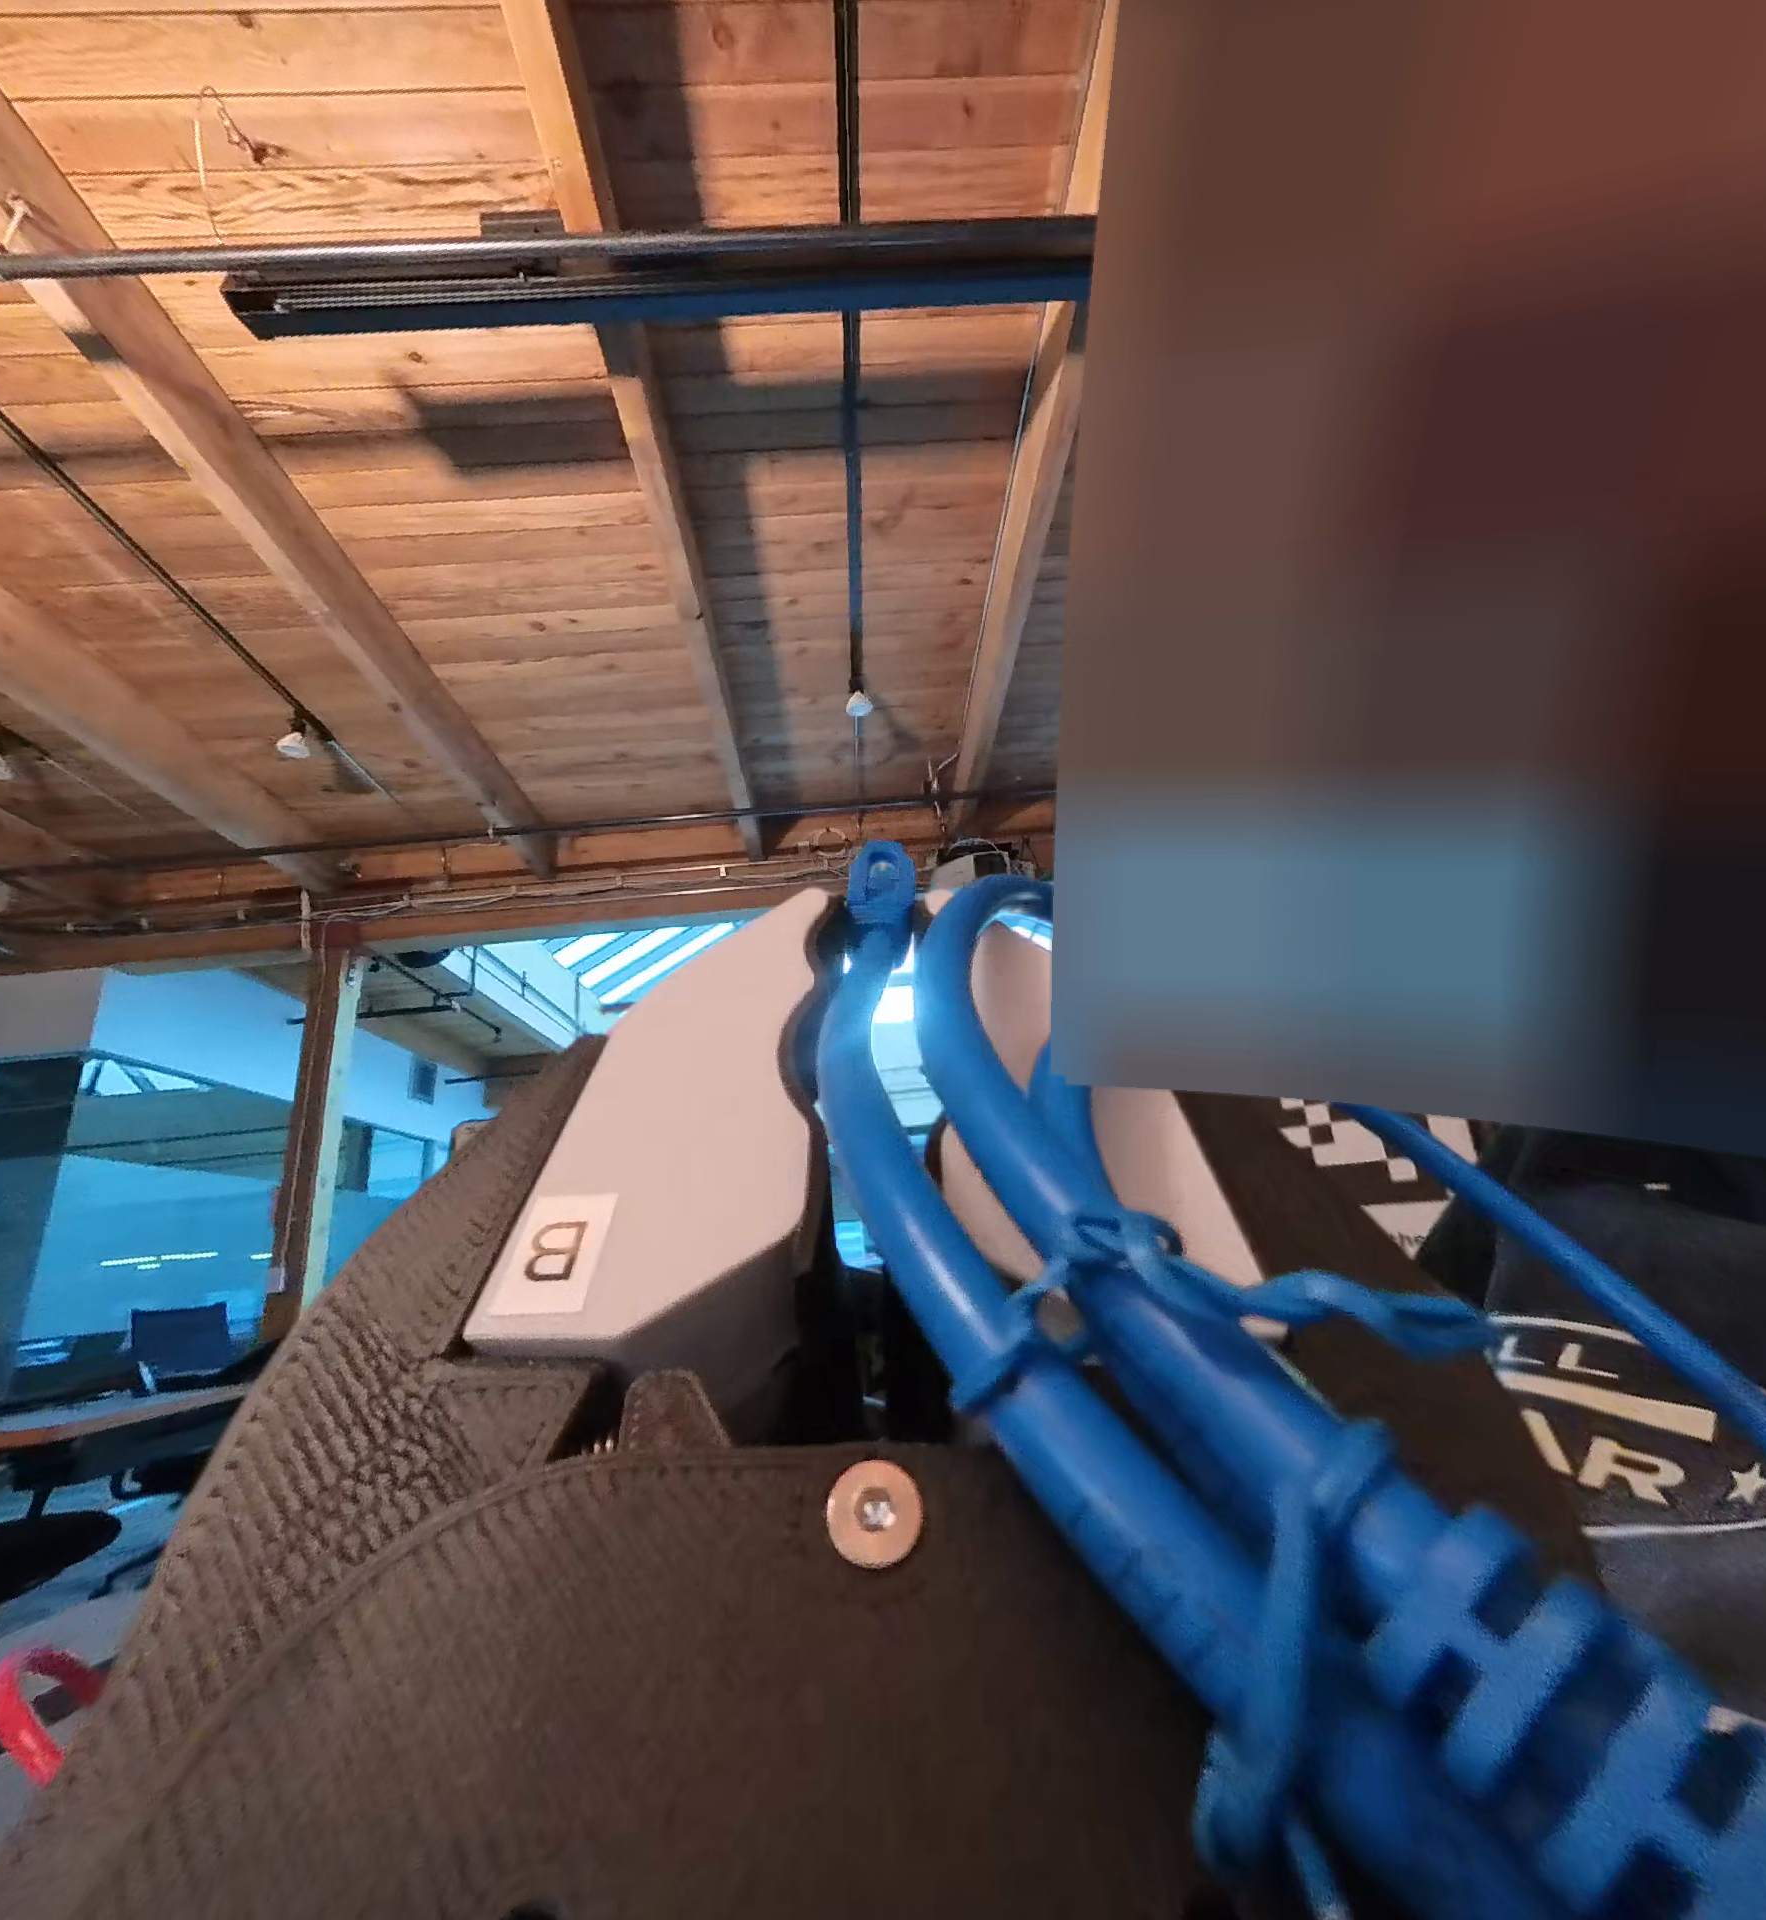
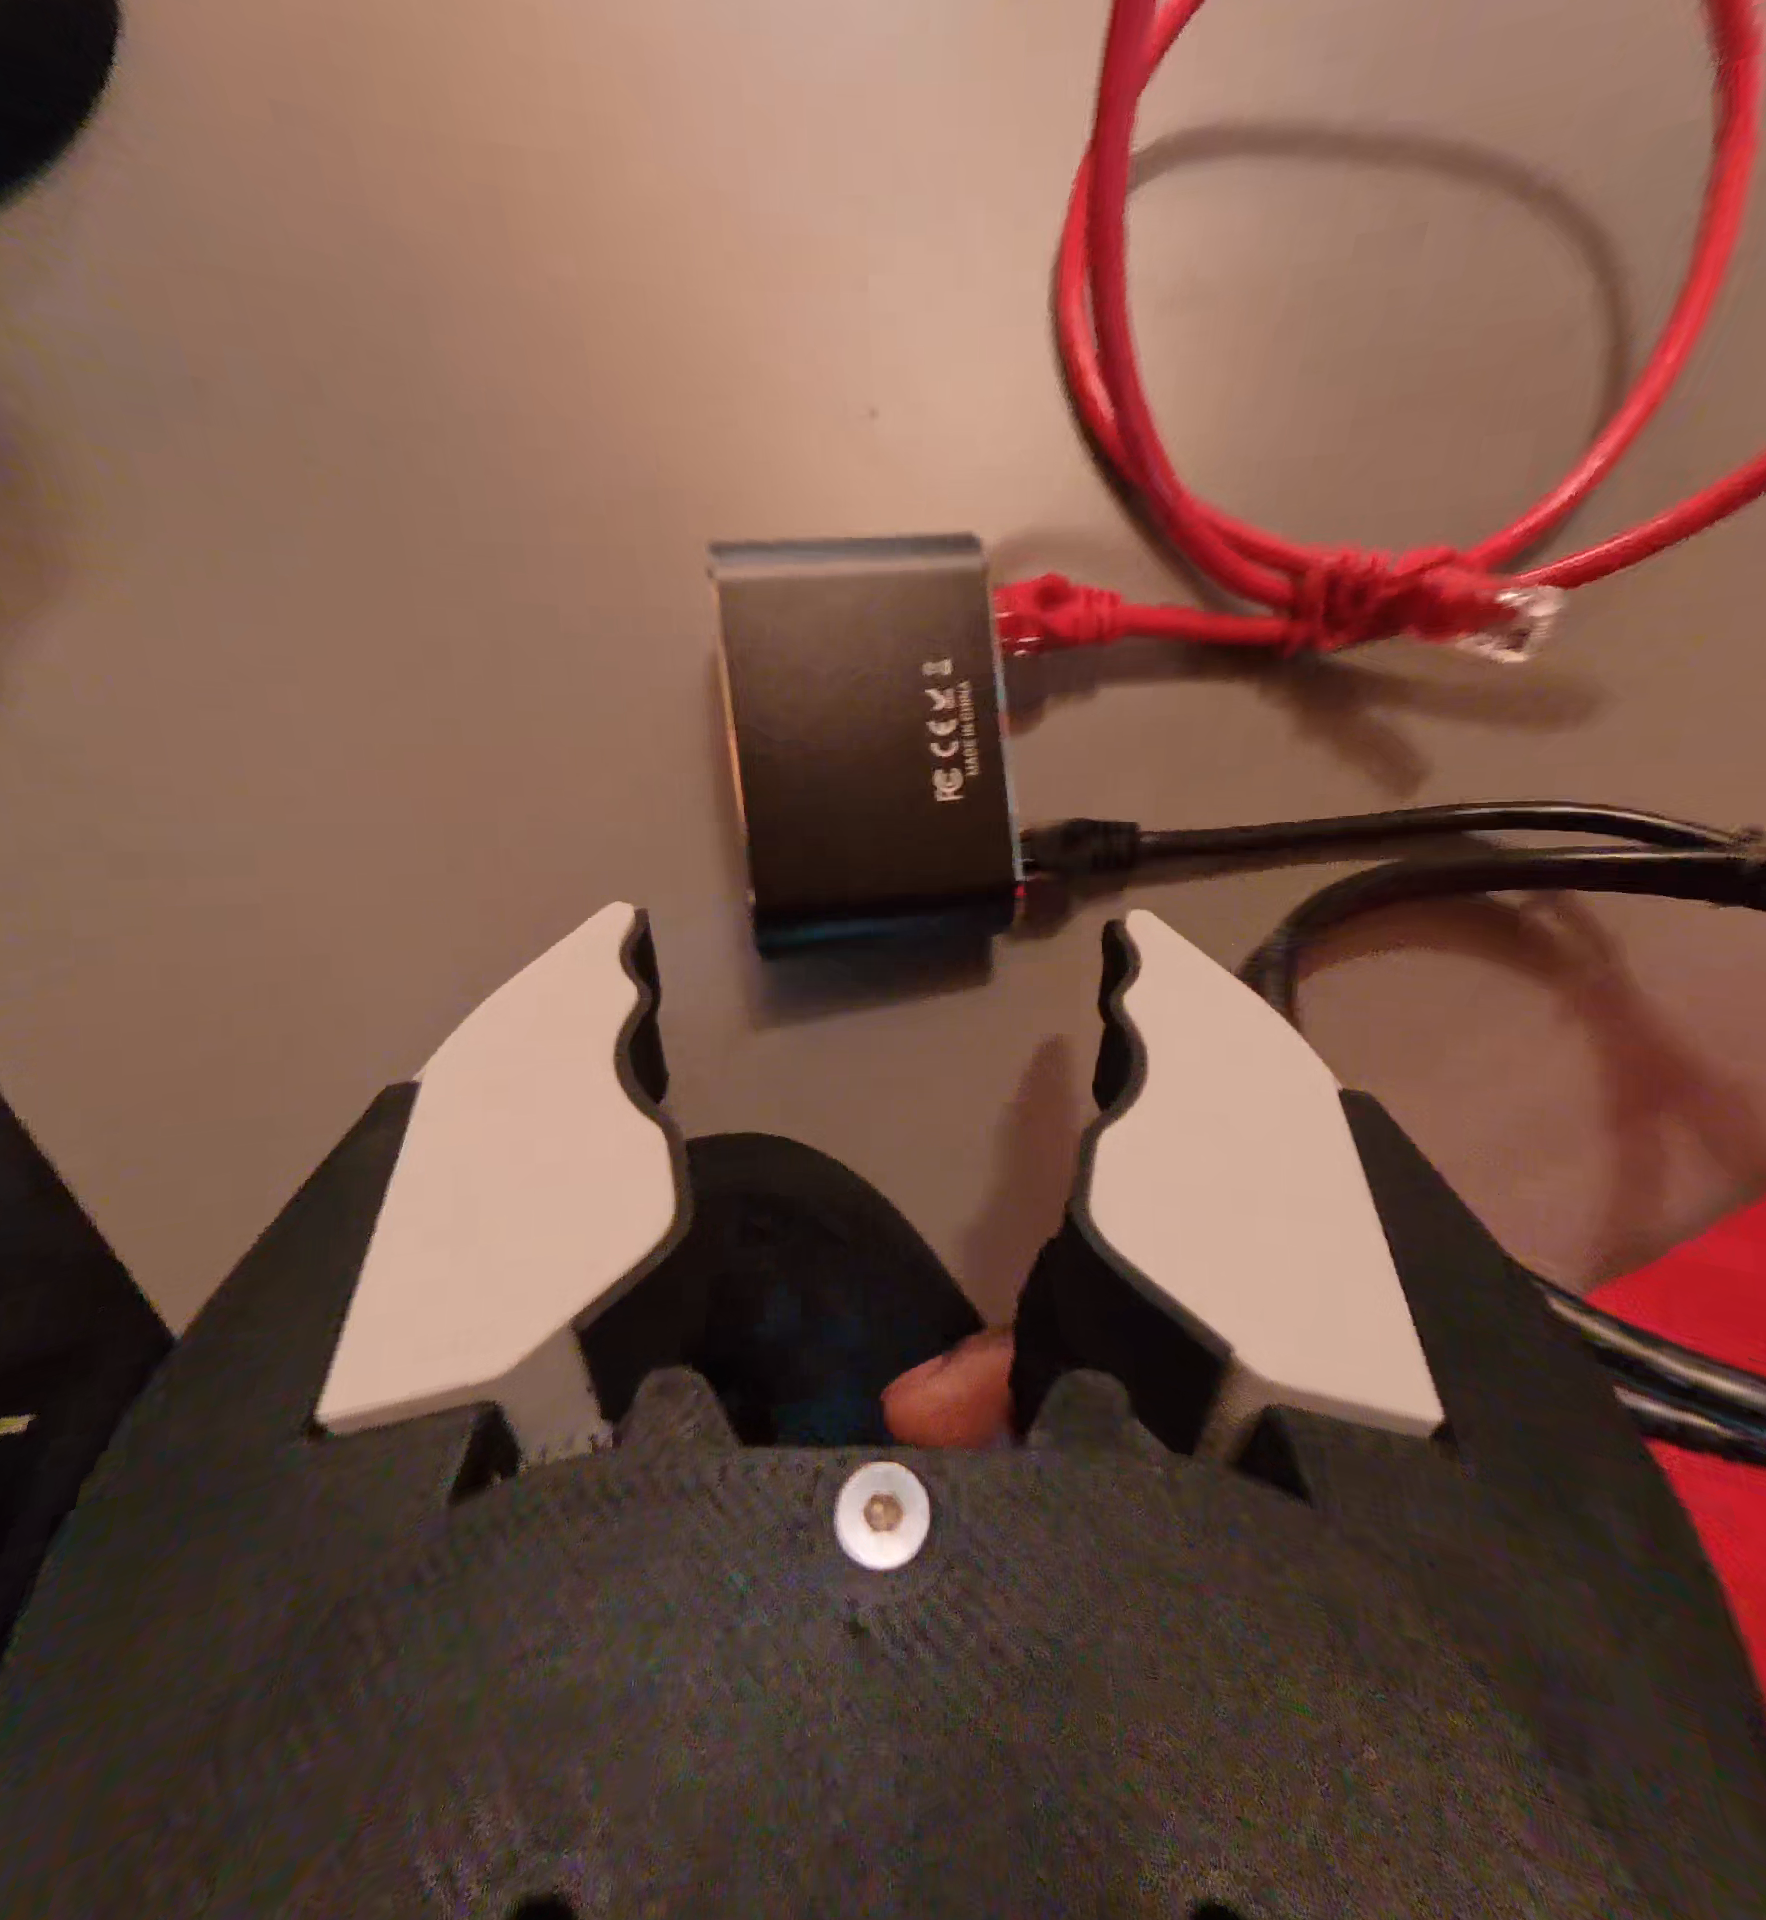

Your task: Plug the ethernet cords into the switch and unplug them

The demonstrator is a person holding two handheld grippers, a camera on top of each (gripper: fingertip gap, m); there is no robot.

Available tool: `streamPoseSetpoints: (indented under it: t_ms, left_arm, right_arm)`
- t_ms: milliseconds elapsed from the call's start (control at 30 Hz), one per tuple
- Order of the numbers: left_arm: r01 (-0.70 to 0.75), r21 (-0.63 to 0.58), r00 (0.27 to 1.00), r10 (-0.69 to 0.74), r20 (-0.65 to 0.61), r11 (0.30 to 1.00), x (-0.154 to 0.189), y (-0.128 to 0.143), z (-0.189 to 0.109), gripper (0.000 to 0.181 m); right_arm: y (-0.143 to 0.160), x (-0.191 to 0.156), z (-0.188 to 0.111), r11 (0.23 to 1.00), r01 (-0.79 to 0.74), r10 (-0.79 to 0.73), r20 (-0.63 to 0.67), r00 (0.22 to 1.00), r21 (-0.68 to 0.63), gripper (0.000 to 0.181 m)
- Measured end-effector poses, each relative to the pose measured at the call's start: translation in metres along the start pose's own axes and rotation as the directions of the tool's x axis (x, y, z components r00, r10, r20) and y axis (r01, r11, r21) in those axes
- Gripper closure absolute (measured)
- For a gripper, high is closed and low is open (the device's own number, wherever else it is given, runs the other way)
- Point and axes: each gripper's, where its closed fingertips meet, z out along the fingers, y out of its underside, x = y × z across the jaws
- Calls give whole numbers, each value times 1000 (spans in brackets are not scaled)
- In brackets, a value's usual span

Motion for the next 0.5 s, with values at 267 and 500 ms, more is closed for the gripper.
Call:
streamPoseSetpoints:
  t_ms: [267, 500]
  left_arm:
    - [-14, -30, 1000, 15, 13, 999, -1, 5, 1, 168]
    - [-34, -55, 999, 35, 19, 998, -1, 8, 2, 168]
  right_arm:
    - [6, 1, 27, 998, -54, 55, 45, 997, -25, 105]
    - [0, 6, 28, 999, -3, 3, 11, 1000, 35, 124]
